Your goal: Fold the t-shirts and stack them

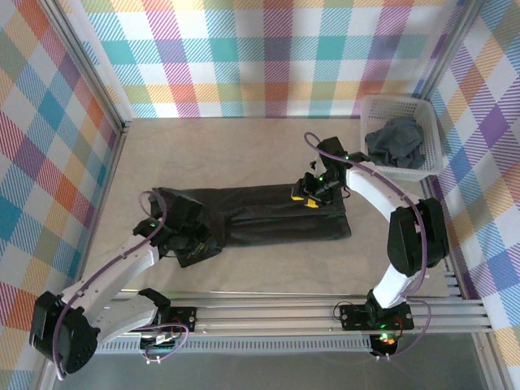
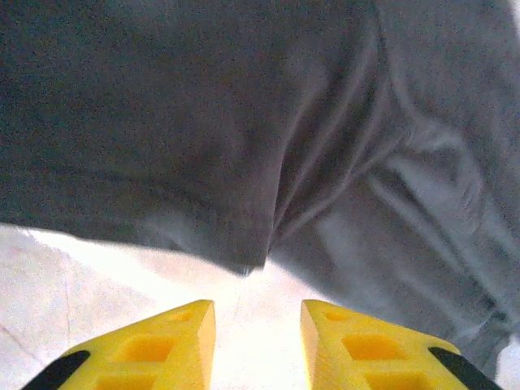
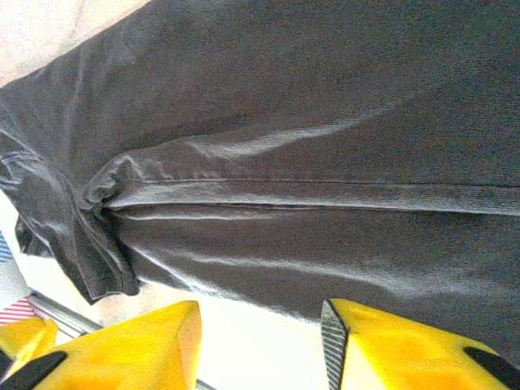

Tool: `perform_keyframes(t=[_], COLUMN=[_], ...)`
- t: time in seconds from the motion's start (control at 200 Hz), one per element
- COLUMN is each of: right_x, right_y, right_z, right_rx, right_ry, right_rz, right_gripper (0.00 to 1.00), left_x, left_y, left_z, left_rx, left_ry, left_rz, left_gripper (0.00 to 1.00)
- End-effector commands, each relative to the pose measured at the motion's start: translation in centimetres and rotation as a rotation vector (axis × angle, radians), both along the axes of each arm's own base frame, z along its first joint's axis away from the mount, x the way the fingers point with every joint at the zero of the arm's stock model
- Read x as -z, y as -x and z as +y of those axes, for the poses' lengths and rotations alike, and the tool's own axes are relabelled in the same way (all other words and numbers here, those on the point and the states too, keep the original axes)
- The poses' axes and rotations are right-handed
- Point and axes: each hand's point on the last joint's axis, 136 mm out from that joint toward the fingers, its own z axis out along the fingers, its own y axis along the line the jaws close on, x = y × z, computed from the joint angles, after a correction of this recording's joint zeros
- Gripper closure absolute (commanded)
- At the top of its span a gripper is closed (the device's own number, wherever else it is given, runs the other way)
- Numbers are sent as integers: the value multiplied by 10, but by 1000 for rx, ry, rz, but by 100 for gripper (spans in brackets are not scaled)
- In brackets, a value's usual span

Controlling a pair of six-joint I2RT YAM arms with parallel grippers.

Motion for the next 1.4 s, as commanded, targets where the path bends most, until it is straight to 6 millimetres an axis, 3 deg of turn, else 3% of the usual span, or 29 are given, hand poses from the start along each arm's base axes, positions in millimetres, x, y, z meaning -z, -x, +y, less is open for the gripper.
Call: perform_keyframes(t=[0.0,0.155,0.285,0.39,0.57,0.66,0.77,0.935,1.06,1.18,1.395], right_x=[-12,-13,-10,-5,0,-3,-24,-58,-69,-69,-63], right_y=[-6,-11,-15,-17,-17,-19,-22,-21,-15,-11,-13], right_z=[16,28,31,31,32,35,49,65,70,69,68], right_rx=[-22,-43,-44,-45,-52,-58,-98,-149,-165,-155,-134], right_ry=[-47,-65,-60,-52,-52,-71,-172,-327,-388,-393,-386], right_rz=[-12,-7,0,7,16,8,-61,-145,-150,-142,-126], right_gripper=[56,56,57,57,57,57,55,51,49,49,49], left_x=[19,47,62,64,22,22,13,32,38,49,57], left_y=[-4,-13,16,31,7,-8,-47,-83,-93,-85,-77], left_z=[29,42,67,83,102,117,132,137,142,148,138], left_rx=[-60,-62,-74,-121,-137,-168,-156,-56,6,16,-3], left_ry=[-68,-116,-217,-206,-215,-175,-183,-149,-156,-178,-120], left_rz=[63,153,271,270,107,116,4,-3,1,85,89], left_gripper=[68,70,77,73,65,64,61,58,58,61,64])
